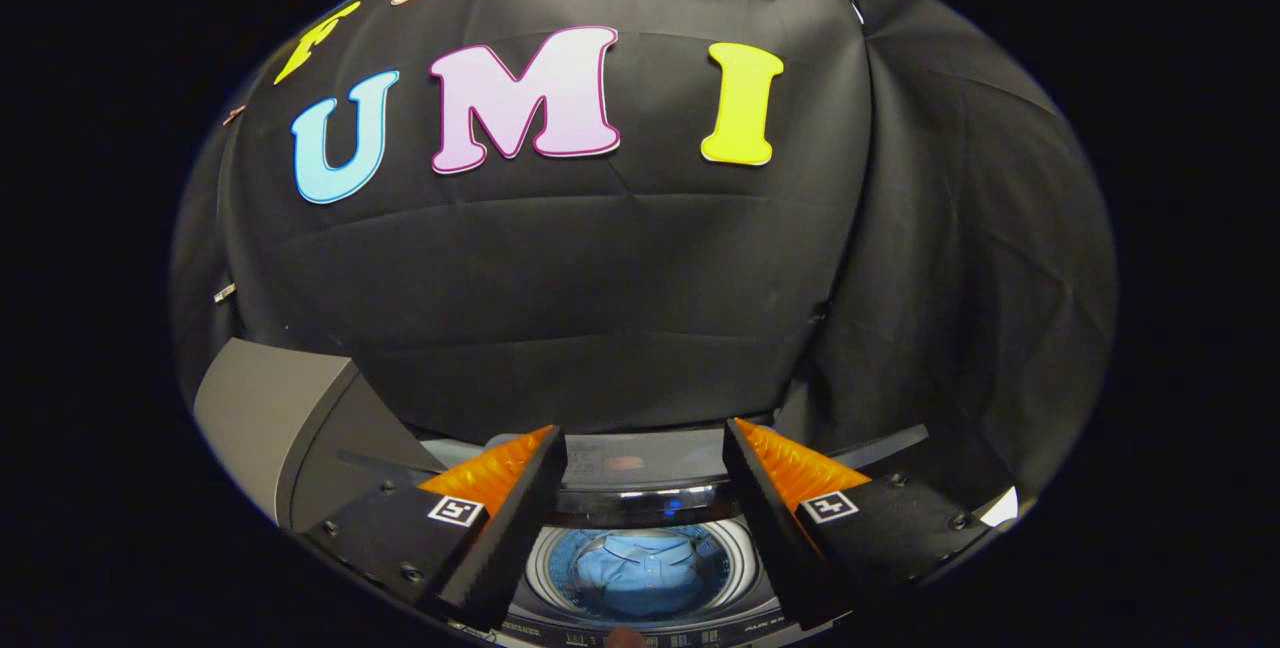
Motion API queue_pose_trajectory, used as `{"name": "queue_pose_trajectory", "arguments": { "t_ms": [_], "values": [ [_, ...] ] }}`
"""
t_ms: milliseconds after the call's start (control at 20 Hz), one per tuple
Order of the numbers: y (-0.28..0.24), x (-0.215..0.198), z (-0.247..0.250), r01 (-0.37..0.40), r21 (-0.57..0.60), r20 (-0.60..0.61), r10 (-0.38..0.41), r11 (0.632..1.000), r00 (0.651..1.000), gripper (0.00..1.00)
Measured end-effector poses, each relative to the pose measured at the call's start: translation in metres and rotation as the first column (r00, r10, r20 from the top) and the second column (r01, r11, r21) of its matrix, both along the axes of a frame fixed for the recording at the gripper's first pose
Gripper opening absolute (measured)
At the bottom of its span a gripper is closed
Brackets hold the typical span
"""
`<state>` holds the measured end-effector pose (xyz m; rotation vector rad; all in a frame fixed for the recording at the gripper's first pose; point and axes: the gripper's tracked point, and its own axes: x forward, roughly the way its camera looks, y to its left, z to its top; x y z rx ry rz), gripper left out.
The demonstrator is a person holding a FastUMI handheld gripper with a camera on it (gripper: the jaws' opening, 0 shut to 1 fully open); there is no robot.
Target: Put the clothes into the washing machine and then close the washing machine lid.
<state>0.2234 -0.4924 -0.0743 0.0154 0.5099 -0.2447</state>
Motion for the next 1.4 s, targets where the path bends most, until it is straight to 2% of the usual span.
{"name": "queue_pose_trajectory", "arguments": {
  "t_ms": [200,400,600,950,1150,1400],
  "values": [
    [0.0,-0.011,-0.019,0.002,0.014,-0.018,-0.001,1.0,1.0,0.99],
    [-0.005,-0.033,-0.059,0.038,0.055,-0.087,-0.033,0.998,0.996,0.99],
    [-0.013,-0.06,-0.096,0.047,0.049,-0.157,-0.039,0.998,0.987,0.99],
    [-0.005,-0.104,-0.149,0.012,0.053,-0.286,0.003,0.999,0.958,1.0],
    [0.001,-0.102,-0.13,-0.003,0.049,-0.264,0.016,0.999,0.964,0.99],
    [0.011,-0.082,-0.046,-0.021,0.035,-0.088,0.024,0.999,0.996,0.99]
  ]
}}
